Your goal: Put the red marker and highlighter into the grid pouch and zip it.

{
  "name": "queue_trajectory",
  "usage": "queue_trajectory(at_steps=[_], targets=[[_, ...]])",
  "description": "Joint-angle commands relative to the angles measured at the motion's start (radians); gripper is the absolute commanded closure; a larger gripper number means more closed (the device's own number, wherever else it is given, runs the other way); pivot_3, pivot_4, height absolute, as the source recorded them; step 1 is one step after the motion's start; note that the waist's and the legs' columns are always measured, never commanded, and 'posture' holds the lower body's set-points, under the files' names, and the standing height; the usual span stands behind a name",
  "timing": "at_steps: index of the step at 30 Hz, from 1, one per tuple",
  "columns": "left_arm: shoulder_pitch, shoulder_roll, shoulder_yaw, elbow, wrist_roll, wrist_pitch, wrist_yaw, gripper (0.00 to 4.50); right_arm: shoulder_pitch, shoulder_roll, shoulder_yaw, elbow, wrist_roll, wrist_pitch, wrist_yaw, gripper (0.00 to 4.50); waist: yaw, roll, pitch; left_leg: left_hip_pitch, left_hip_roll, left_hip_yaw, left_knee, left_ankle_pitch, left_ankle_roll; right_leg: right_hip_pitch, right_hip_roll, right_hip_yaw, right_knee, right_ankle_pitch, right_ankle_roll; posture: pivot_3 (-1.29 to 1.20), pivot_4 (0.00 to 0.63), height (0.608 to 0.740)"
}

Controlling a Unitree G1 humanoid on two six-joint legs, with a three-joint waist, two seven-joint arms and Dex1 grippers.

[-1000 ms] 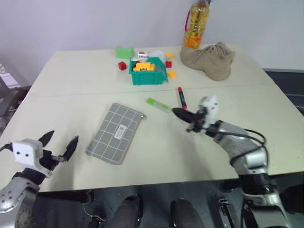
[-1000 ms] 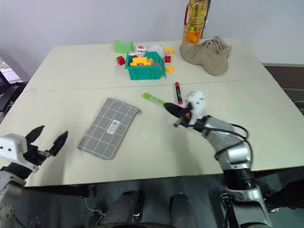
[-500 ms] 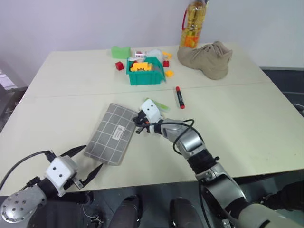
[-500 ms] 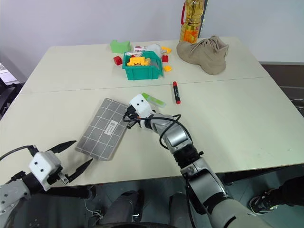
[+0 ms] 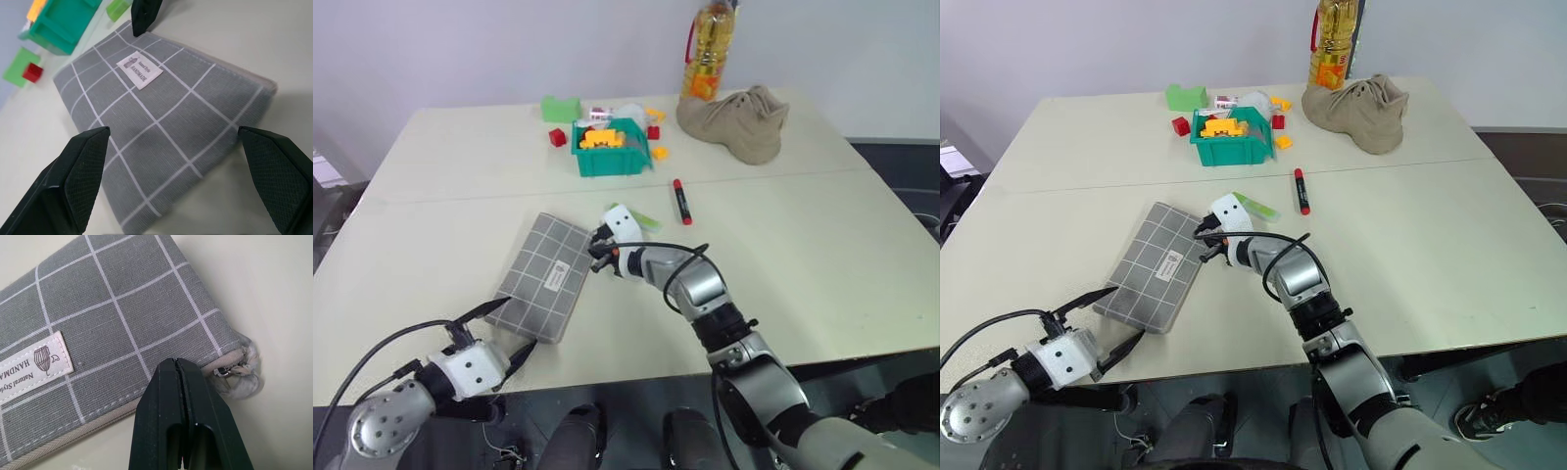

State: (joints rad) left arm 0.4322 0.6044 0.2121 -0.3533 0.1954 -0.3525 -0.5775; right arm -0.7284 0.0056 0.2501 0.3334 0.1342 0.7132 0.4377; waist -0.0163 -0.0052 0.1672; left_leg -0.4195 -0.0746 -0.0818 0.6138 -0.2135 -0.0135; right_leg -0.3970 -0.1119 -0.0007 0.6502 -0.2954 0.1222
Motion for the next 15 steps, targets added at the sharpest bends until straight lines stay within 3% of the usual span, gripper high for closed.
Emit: queue_trajectory(at_steps=[1, 9, 15], targets=[[-0.039, -0.026, -0.048, 0.003, 0.110, -0.028, 0.081, 0.00, 0.029, 0.012, 0.008, -0.015, -0.009, 0.020, -0.011, 4.46, 0.000, 0.000, 0.000, 0.000, 0.000, 0.000, 0.000, 0.000, 0.000, 0.000, 0.000, 0.000, 0.000, 0.000, 0.000, 0.00, 0.150, 0.740], [-0.148, -0.123, -0.153, 0.017, 0.262, 0.043, 0.211, 0.00, 0.042, 0.018, 0.010, -0.040, -0.011, 0.018, -0.022, 4.46, 0.000, 0.000, -0.001, 0.000, 0.000, 0.000, 0.000, 0.000, 0.000, 0.000, 0.001, 0.000, 0.001, 0.000, 0.000, 0.00, 0.150, 0.740], [-0.115, -0.108, -0.151, -0.001, 0.170, 0.057, 0.181, 0.00, 0.048, 0.021, 0.014, -0.052, -0.012, 0.021, -0.026, 4.46, -0.002, 0.000, -0.001, 0.000, 0.000, 0.000, 0.000, 0.000, 0.000, -0.001, 0.001, 0.000, 0.002, 0.000, 0.000, 0.00, 0.150, 0.740]])
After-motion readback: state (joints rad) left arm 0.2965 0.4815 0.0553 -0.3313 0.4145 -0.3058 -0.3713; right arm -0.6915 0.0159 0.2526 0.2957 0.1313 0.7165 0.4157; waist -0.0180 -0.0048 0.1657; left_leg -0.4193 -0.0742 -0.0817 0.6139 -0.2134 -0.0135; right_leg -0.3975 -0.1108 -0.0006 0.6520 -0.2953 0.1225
